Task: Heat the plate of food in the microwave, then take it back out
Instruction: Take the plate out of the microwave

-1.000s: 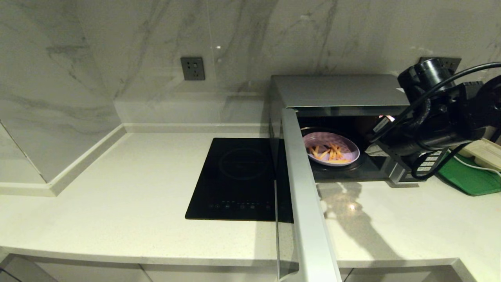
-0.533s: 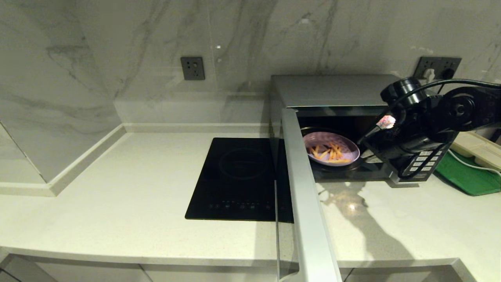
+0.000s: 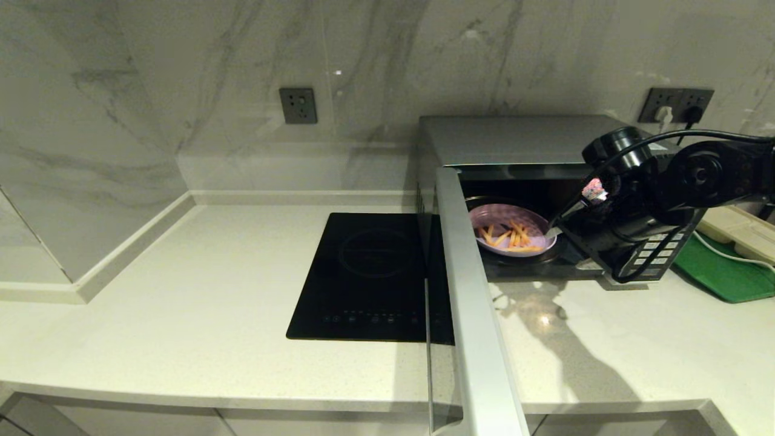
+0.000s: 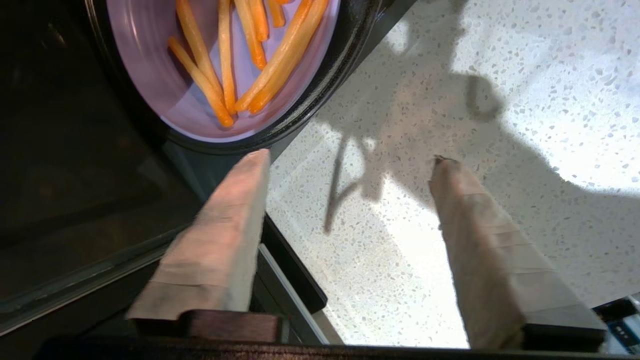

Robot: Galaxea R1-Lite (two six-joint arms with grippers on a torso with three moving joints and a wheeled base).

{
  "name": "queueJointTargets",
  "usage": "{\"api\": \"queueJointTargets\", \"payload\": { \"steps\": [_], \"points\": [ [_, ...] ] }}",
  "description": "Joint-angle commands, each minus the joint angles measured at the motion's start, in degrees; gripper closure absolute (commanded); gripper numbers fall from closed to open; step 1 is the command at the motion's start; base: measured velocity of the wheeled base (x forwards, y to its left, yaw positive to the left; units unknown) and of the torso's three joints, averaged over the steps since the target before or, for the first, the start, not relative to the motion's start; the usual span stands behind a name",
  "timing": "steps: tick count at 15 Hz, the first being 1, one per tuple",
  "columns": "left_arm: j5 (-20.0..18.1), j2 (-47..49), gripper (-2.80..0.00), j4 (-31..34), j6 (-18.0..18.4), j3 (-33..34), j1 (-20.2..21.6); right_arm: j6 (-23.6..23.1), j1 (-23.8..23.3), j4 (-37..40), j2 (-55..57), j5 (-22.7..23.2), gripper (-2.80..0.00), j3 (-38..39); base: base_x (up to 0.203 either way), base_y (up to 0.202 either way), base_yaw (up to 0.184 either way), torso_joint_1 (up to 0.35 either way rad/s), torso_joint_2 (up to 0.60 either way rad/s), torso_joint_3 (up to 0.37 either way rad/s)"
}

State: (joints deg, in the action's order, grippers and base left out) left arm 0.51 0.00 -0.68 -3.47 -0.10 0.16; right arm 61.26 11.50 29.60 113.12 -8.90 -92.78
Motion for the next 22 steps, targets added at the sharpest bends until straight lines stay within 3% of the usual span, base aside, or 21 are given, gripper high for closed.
{"api": "queueJointTargets", "payload": {
  "steps": [1,7,10,22],
  "points": [
    [0.02,0.0,0.0,0.04,-0.04,0.01,0.02,0.81,0.02,0.11,1.03,-0.02,-2.8,-0.37,0.0,0.0,0.0,0.0,0.0,0.0],
    [0.02,0.0,0.0,-0.02,-0.04,-0.01,0.02,3.07,0.02,0.24,6.21,-0.75,-2.8,-4.96,0.0,0.0,0.0,0.0,0.0,0.0],
    [0.02,0.0,0.0,-0.02,-0.04,0.01,0.02,3.23,0.1,0.28,9.77,-3.75,-2.8,-6.6,0.0,0.0,0.0,0.0,0.0,0.0],
    [0.02,0.0,0.0,-0.02,-0.04,0.01,0.02,4.31,0.11,0.12,15.12,-4.45,-2.8,-11.02,0.0,0.0,0.0,0.0,0.0,0.0]
  ]
}}
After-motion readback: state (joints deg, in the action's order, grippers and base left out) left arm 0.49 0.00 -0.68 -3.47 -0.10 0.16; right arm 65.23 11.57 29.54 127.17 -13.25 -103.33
